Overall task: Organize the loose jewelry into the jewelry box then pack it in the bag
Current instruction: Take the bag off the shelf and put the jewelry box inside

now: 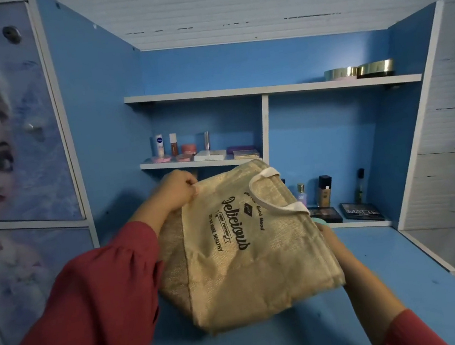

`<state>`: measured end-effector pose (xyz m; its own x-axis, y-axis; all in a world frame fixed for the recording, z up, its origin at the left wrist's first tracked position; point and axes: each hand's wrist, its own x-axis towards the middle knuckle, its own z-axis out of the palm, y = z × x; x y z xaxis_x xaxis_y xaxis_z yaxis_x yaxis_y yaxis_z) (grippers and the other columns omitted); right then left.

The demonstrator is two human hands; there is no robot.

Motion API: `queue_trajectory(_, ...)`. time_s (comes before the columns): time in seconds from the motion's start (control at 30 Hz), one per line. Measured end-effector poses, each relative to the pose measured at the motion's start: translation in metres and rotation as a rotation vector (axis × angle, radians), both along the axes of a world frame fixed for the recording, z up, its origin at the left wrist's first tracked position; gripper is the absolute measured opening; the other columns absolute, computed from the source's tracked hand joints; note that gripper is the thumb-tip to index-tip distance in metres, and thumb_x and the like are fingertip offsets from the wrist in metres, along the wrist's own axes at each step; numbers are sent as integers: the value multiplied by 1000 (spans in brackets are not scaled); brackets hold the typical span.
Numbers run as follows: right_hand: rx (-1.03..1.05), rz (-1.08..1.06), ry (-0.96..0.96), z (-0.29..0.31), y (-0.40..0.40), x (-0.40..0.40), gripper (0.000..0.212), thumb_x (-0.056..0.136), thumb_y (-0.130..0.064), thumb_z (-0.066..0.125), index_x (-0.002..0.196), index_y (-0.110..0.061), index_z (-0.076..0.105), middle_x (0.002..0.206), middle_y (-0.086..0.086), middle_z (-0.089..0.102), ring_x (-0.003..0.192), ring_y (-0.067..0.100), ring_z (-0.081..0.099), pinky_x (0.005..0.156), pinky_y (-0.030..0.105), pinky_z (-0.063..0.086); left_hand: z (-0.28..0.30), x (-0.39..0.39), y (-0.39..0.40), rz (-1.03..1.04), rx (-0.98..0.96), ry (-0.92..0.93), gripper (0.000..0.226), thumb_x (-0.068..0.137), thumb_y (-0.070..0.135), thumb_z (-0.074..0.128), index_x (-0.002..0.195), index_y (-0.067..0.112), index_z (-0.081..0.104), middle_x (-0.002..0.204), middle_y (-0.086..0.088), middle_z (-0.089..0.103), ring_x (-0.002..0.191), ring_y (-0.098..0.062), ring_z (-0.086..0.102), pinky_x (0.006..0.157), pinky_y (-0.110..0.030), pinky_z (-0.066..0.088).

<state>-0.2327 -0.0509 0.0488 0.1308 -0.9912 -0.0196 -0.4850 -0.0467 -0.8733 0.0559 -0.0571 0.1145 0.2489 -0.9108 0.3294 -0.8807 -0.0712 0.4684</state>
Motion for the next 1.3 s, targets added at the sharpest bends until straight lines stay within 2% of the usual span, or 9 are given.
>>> queue_trajectory(0.1,-16,-14,-236,-9,16,-1,20,98,-4,47,79,-10,53,68,0,51,62,10,46,44,7,40,0,-30,4,-42,-62,-23,27,94,25,57,120,21,63,120,3,63,104,-15,58,92,-33,47)
queue_trajectory(0.27,49,-195,-543,-45,15,17,21,97,-19,46,106,-5,59,95,15,65,84,26,59,75,41,49,0,-82,33,-145,-130,-125,46,87,69,38,121,43,53,114,16,65,96,-14,65,83,-41,54)
queue_trajectory(0.4,91,-209,-689,-58,27,36,15,97,-17,45,108,-8,48,103,15,59,85,24,58,62,34,50,9,-124,59,-242,-103,-131,64,81,76,39,127,34,51,121,7,60,106,-17,58,89,-42,50)
queue_trajectory(0.53,142,-59,-829,-60,41,46,20,95,-11,47,113,-2,43,100,18,60,70,26,67,48,32,53,4,-146,76,-205,59,-472,81,75,81,44,137,29,43,133,-1,50,120,-25,47,95,-44,44)
queue_trajectory(0.63,187,13,-751,-58,49,46,12,95,-12,49,102,-5,41,88,18,60,59,25,64,45,30,52,-6,-141,79,-157,54,-604,56,84,58,56,128,24,53,123,-1,55,117,-25,49,94,-41,44)
queue_trajectory(0.73,206,16,-624,-64,47,39,15,96,-21,49,89,-8,46,72,15,58,49,23,56,42,26,46,-12,-129,79,-153,-28,-561,19,89,29,55,103,21,66,95,3,63,95,-18,57,64,-29,43)
queue_trajectory(0.83,47,-150,-462,-70,31,28,25,94,-29,50,78,-10,54,65,7,56,56,22,51,50,28,42,-12,-116,80,-130,-19,-536,23,87,21,53,102,26,70,90,5,67,78,-12,59,48,-23,33)
queue_trajectory(1.07,-354,-371,12,-48,-37,0,31,95,-35,51,121,-21,60,119,8,55,95,27,60,73,35,47,-4,-104,86,-111,17,-433,19,88,31,54,101,31,67,97,12,64,80,-9,57,54,-20,37)
queue_trajectory(1.3,-382,-326,323,-33,-76,-1,29,93,-35,50,109,-20,70,122,10,47,107,35,52,73,35,44,-6,-94,75,-145,5,-329,19,90,32,56,99,31,72,100,13,68,80,-9,60,63,-26,47)
